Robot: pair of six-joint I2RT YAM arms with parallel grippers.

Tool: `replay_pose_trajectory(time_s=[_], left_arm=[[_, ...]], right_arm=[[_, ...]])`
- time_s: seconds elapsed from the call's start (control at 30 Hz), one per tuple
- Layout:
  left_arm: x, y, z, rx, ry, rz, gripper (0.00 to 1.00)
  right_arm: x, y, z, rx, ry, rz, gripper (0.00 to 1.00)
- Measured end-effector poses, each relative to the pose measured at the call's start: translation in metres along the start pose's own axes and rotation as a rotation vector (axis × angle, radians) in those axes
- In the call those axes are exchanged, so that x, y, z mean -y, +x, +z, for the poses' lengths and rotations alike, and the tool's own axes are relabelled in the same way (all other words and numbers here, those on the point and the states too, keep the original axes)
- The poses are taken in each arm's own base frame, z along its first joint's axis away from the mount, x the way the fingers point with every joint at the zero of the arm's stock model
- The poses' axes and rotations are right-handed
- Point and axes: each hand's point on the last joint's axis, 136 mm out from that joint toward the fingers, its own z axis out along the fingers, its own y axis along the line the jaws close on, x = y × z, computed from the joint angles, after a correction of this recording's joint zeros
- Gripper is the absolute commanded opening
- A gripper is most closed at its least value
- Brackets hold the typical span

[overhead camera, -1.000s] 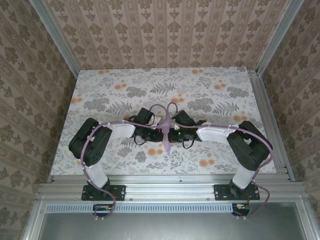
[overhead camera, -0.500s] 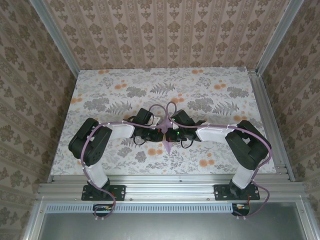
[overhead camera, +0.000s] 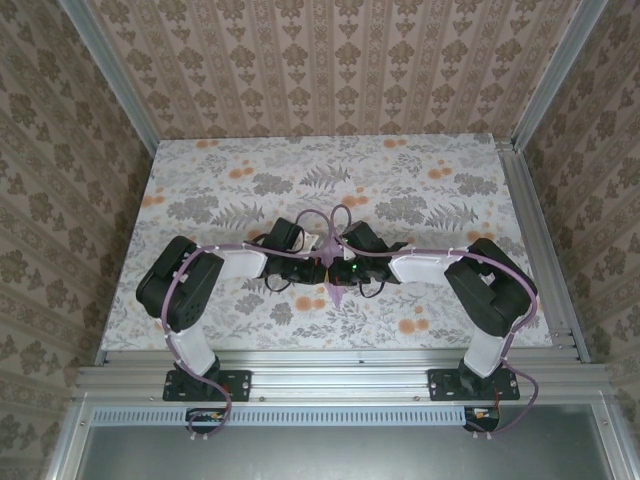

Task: Fold a paper plane with a square sheet of paper (pick it up from the middle)
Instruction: Third fold the triangle at the center of the table.

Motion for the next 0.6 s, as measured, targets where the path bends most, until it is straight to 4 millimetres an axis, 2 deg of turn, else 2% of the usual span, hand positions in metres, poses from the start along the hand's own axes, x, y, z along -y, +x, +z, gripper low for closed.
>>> replay_pose_trajectory(time_s=[0.6], left_arm=[[-0.0003,0.0029,-0.0055,0.01,0.003,-0.016,0.0]], right_arm=[[0.0028,0.0011,0.0087,-0.002,-0.008,0.034,0.0]])
